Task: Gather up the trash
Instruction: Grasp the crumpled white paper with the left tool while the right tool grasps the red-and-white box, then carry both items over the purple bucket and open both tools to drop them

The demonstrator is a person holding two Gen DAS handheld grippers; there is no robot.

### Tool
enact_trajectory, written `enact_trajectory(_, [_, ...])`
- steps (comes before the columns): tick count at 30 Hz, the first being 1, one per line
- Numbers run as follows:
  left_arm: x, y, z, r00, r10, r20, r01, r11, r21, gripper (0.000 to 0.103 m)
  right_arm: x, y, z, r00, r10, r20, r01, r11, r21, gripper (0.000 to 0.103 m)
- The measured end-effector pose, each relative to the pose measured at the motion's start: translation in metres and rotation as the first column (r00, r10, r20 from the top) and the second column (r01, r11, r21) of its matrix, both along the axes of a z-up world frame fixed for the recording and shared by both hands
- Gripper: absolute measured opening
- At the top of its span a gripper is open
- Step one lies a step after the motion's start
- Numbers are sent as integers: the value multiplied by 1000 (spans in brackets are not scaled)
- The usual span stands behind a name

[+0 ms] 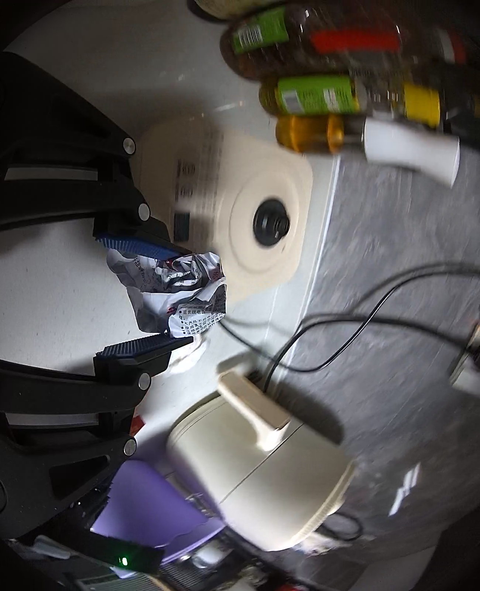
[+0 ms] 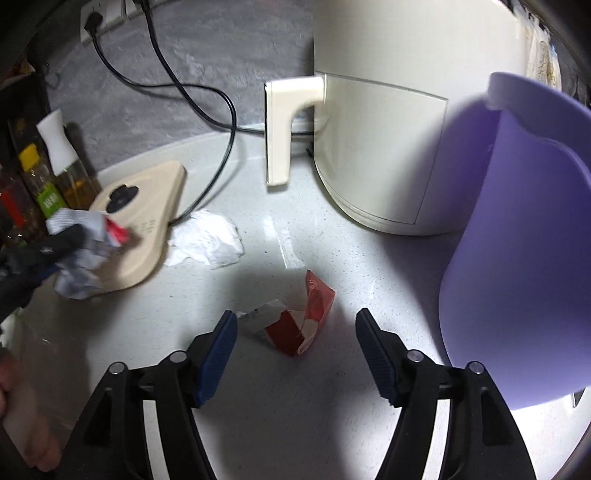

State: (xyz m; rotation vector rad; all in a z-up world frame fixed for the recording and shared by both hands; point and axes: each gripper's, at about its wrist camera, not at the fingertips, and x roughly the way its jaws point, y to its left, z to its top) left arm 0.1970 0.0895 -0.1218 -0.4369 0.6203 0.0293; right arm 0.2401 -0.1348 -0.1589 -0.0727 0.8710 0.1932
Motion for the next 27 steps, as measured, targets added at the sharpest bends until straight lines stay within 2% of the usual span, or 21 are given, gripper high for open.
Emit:
enact_trajectory(2, [-7,6,3,999,33,16,-33,999,-9,39,5,3,-9,1000,9,-26,-10,1000,-22,66])
enact_trajectory(3, [-12,9,4,998,52,27,-52,999,-13,39,7,3,-13,999,15,-38,-16,1000,-22,61])
enact_trajectory(4, [-17,11,5,997,70,35,-70,997,-16,39,9,4,-18,997,38,-61,-39,999,-15,38])
enact_trajectory(5, [-22,13,6,996,83,39,-82,996,-17,39,8,6,-18,996,67,-52,-67,998,-11,6])
enact_trajectory(6, [-30,15,8,994,100,46,-100,995,-11,39,5,14,-18,994,103,-40,-106,991,-79,3])
enact_trajectory(9, [-48,19,9,989,136,53,-135,991,-12,39,-6,20,-9,986,164,3,-163,982,-97,3])
enact_trajectory(15, [-67,24,17,980,190,54,-190,982,-18,39,-22,25,20,969,240,57,-237,970,-48,3])
enact_trajectory(21, [-75,9,48,969,229,95,-231,973,1,39,-41,21,79,933,325,154,-329,944,6,3])
enact_trajectory(27, [-84,-17,82,958,245,148,-250,968,16,39,-55,1,126,900,379,215,-397,916,48,3])
